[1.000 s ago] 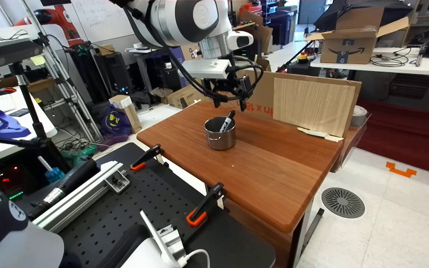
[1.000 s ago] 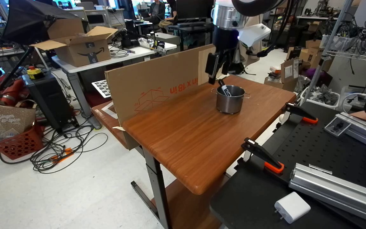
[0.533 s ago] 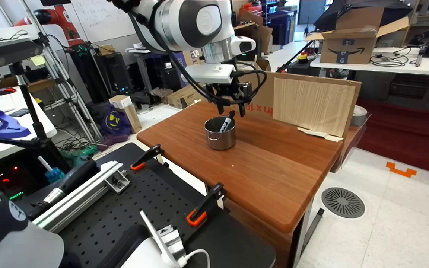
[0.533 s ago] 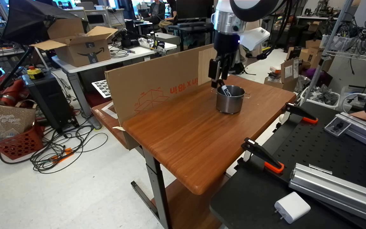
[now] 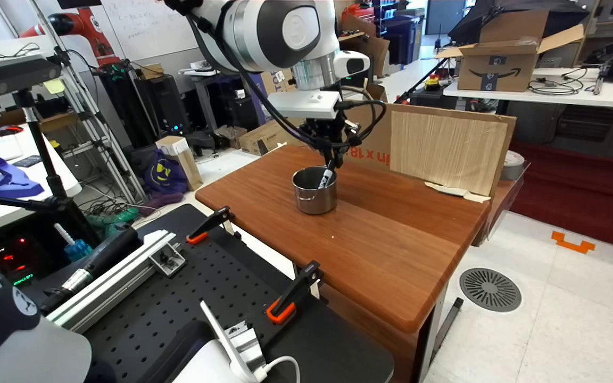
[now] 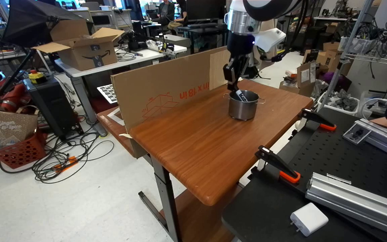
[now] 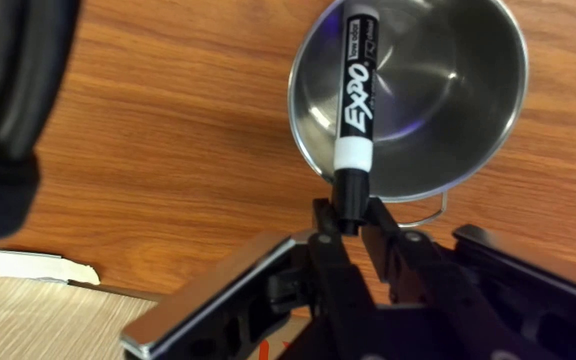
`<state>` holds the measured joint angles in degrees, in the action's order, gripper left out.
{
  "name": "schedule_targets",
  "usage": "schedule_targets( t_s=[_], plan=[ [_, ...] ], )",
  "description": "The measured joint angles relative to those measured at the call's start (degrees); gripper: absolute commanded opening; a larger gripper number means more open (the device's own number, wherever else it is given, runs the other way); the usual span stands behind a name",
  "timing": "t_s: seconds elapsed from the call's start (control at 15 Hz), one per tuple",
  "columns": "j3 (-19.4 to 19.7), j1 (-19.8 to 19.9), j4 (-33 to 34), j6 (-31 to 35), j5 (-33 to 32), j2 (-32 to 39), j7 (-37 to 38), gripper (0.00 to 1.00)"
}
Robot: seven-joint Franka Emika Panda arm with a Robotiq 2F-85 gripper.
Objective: Put the marker in the pot on the table
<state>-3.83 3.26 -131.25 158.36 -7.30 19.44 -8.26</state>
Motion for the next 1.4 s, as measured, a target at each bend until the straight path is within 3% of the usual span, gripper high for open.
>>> schedule_targets(
  t_s=[0.53,1.07,1.4],
  plan=[
    [-0.3,0.9,0.2,0.0,3.8,-0.1,-3.7,0.05],
    [-5.9,8.4,0.7,-0.6,21.9,-3.8,-16.4,0.05],
    [-4.5,10.4,1.8,-4.8,28.1,-7.9,-18.7,0.05]
  ],
)
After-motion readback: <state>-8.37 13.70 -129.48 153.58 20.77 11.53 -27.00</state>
